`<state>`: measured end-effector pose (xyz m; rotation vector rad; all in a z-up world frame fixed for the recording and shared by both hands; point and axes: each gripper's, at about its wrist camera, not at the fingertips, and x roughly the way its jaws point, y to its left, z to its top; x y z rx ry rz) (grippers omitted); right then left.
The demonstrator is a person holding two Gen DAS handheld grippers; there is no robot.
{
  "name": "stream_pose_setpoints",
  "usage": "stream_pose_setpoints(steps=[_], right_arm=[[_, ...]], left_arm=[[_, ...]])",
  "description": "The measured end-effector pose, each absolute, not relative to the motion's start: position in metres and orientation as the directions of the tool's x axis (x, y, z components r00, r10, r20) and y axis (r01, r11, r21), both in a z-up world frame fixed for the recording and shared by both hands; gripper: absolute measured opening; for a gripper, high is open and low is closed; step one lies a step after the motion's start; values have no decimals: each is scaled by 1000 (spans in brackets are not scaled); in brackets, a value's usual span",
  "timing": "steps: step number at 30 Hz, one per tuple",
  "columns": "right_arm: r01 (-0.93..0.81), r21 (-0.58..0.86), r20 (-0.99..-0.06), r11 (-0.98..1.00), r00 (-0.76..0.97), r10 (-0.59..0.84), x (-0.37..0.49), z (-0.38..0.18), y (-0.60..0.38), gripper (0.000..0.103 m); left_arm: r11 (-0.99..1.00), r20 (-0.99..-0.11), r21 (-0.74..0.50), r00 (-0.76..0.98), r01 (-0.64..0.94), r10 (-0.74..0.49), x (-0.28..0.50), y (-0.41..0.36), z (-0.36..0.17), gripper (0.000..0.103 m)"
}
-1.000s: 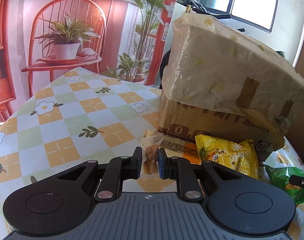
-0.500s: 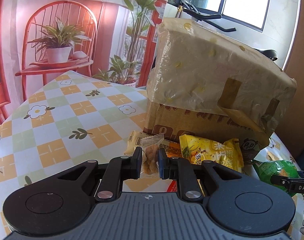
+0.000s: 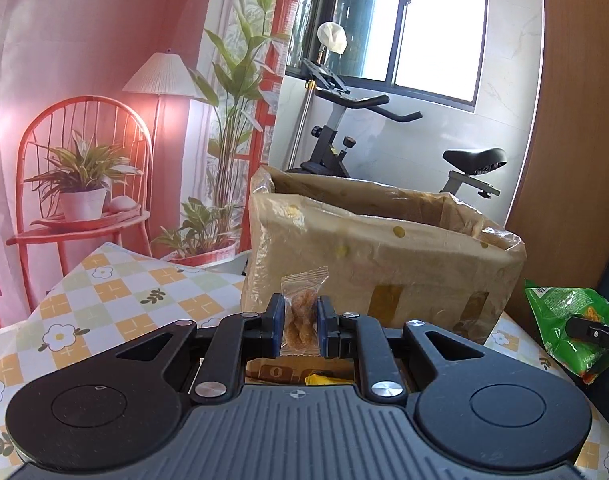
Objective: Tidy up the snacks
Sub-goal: 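Grasp the green chip bag with the right tool while the left tool holds the nut bag, then carry both bags over the lined box and open both tools to drop them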
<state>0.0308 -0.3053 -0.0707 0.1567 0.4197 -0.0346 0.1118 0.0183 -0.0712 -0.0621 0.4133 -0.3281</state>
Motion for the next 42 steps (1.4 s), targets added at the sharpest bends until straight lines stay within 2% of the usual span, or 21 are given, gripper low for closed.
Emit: stream_pose_setpoints(steps=[4,10,15,22,26,36,37,40,42], right_arm=[[16,111,-308,994,951,19,40,-28,-297,83],[-73,-5,-229,997,971,70,96,12,-273,83],[-99,-17,-267,995,959,91,161,18,-257,83],[-94,-14,-364,996,928,82,224,-7,-246,83],[-71,-15,-412,997,909,58,241,-23,-247,83],[-38,-21,-474,999,880,24,254,-36,-248,84],[-39,-21,-481,999,876,24,254,-36,-248,85],[-42,-21,-492,999,870,26,253,-34,-247,86],[-46,-6,-497,999,867,37,250,-32,-248,89]], left_arm=[[938,-337,-111,875,329,-347,123,7,-46,18],[933,-271,-71,893,354,-359,162,-24,-8,18],[935,-315,-51,883,350,-348,213,-49,8,18],[944,-382,-5,872,331,-307,254,-62,-3,18],[947,-435,8,854,322,-287,267,-66,-18,18],[950,-495,16,827,313,-264,281,-65,-38,19],[949,-499,8,824,314,-268,282,-64,-39,22],[956,-499,-19,826,292,-263,279,-57,-39,55],[956,-493,-15,830,293,-262,276,-55,-38,58]])
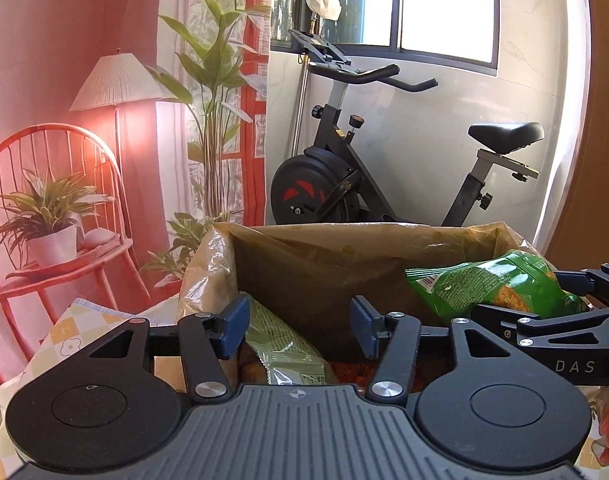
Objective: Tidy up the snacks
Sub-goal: 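Carry both bags over the lined box and open both tools to drop them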
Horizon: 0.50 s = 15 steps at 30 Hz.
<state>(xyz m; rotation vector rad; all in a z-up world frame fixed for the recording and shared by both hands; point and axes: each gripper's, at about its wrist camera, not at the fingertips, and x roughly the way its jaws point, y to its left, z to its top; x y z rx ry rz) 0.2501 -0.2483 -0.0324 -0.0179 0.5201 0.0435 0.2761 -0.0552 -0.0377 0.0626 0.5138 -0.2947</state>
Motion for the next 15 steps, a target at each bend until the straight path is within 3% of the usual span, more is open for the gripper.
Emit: stream_pose_setpoints(steps=[7,15], right_arm=[[-63,17,-468,998,881,63,232,-22,-252,97],[-83,57,-444,995,890,99,208,-14,-254,98]], left_arm=[[955,-500,-26,823,295,-268,263,-48,-32,82],[958,-472,-31,841,284,-264,240,-34,-18,85]])
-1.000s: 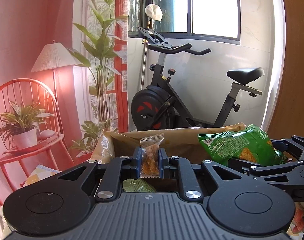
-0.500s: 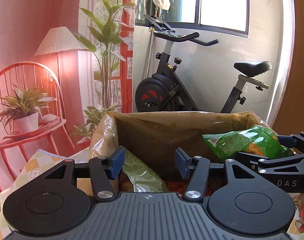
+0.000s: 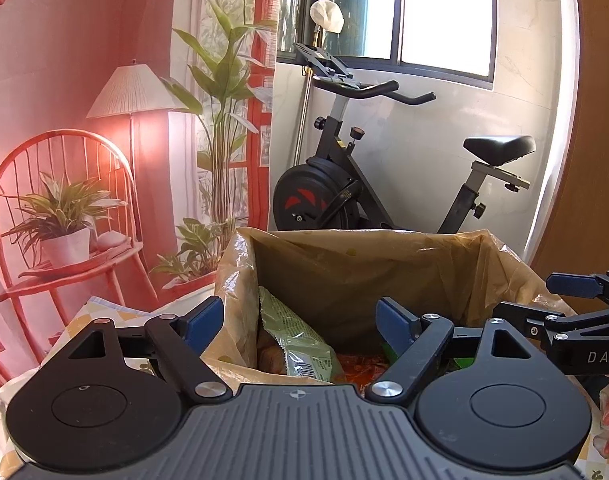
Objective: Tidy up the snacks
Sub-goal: 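Carry both bags over the lined box and open both tools to drop them, then reach the right tool to the bread packet with red text and grasp it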
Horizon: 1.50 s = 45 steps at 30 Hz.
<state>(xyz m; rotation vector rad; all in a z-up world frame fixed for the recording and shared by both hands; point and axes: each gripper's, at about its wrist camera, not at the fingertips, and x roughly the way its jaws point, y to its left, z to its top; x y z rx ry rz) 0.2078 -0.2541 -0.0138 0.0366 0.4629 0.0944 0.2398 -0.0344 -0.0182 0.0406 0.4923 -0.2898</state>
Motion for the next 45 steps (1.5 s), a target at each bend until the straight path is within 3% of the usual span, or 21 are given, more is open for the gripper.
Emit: stream_pose_setpoints(steps=[11,21,28,39,45], right_arm=[[-143,137,-386,980,904,185,154,-11,-257,98],[-174,168,-365,970,904,225,111,-42,-250,98],[-185,149,-415,971,880,232,93,-87,-238,95],[-213,82,-552,974,803,223,55,-144,-216,90],[-201,142,-641,969,727,245,55,-162,-218,90]], left_arm=[[957,-470,-46,839,288,-275,178,5,-14,85],[976,-541,-53,815,211,-205,141,63,-51,85],[984,-590,-39,791,174,-164,135,82,-81,85],[969,-625,-88,745,229,-233,116,59,-118,85],[958,-640,-84,722,273,-262,106,44,-128,85]])
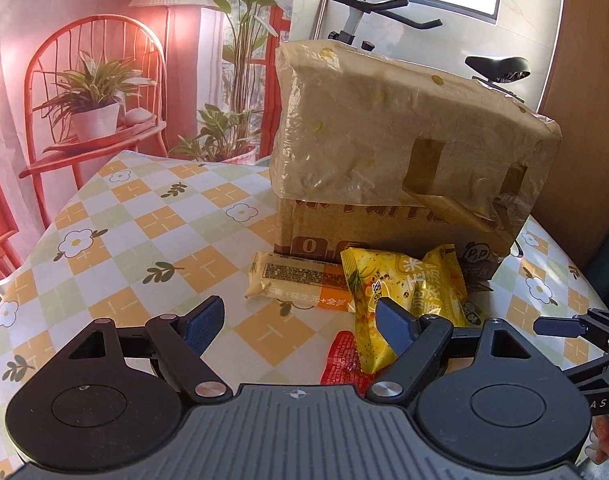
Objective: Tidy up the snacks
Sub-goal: 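Reach the right tool to the bread packet with red text and grasp it, then grasp the yellow corn chip bag with the left tool while the right tool holds the bread packet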
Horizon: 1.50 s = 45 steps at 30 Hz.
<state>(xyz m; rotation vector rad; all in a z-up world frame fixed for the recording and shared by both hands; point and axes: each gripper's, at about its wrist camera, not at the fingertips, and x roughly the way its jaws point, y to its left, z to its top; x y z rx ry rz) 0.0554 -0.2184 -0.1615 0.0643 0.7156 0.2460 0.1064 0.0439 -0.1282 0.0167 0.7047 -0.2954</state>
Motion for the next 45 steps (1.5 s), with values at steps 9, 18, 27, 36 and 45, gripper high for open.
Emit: stream_pose_setpoints(steps=[9,18,27,36,45], right_arm=[[-294,100,-708,951,651,276,46,-180,-203,92],[-282,82,-709,956,658,255,46,-184,-204,95],[-283,31,-697,959,682,224,46,-193,-198,96],[-267,125,-622,956,729,285,36,-184,-222,74],[-136,94,-534,986,829,165,58,-169,-272,74]], left_arm=[[946,-673,-84,683,313,-285,94,29,-146,84],[944,-680,-94,672,316,-292,95,19,-149,84],[940,-686,-85,665,330,-295,93,13,-148,84],[943,-684,-94,668,319,-294,95,11,-145,84],[916,-668,-111,653,386,-356,108,-16,-144,85]])
